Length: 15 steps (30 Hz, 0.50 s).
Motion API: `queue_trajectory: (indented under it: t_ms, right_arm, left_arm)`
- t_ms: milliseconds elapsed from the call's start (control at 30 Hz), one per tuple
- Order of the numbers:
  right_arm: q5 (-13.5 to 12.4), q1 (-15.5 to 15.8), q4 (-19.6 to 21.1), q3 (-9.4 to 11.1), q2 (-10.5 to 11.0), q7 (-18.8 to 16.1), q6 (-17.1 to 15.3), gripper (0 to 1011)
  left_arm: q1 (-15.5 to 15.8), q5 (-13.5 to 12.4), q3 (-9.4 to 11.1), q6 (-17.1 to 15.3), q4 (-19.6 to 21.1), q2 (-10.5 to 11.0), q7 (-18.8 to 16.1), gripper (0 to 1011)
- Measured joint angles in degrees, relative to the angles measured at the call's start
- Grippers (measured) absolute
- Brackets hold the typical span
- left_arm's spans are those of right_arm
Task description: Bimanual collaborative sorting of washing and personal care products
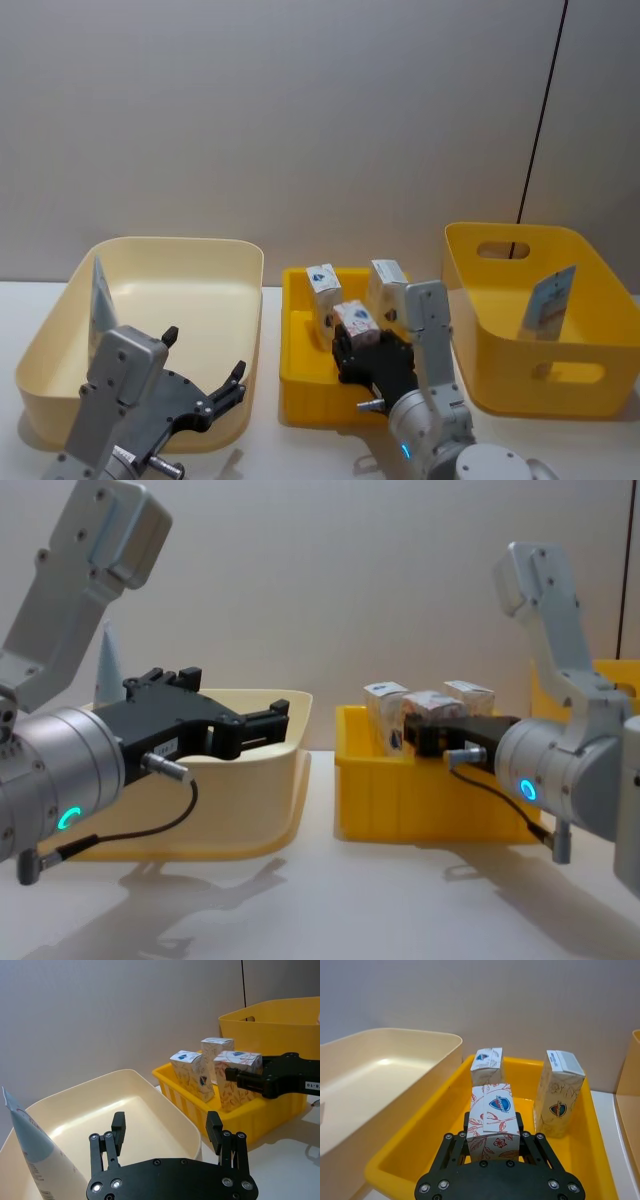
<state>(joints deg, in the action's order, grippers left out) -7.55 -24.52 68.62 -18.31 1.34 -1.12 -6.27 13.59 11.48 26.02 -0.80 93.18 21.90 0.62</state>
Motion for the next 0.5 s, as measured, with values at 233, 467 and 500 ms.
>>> queue_trajectory:
  t_ms: [233, 467, 500]
  right_arm:
    - [-0.69, 0.49, 1.67, 0.88, 0.24, -1.46, 3.51, 415]
    - [-1.83, 0.94, 4.13, 2.41, 0.51, -2.68, 7.01, 415]
    - [-1.96, 1.0, 4.45, 2.59, 0.55, -2.76, 7.39, 415]
  left_arm:
    - [0.0, 0.0, 0.0, 0.0, 0.0, 0.0, 0.0, 1003]
    - [0.0, 0.0, 0.0, 0.0, 0.0, 0.0, 0.0, 1004]
    - [0.0, 0.0, 0.0, 0.0, 0.0, 0.0, 0.0, 1003]
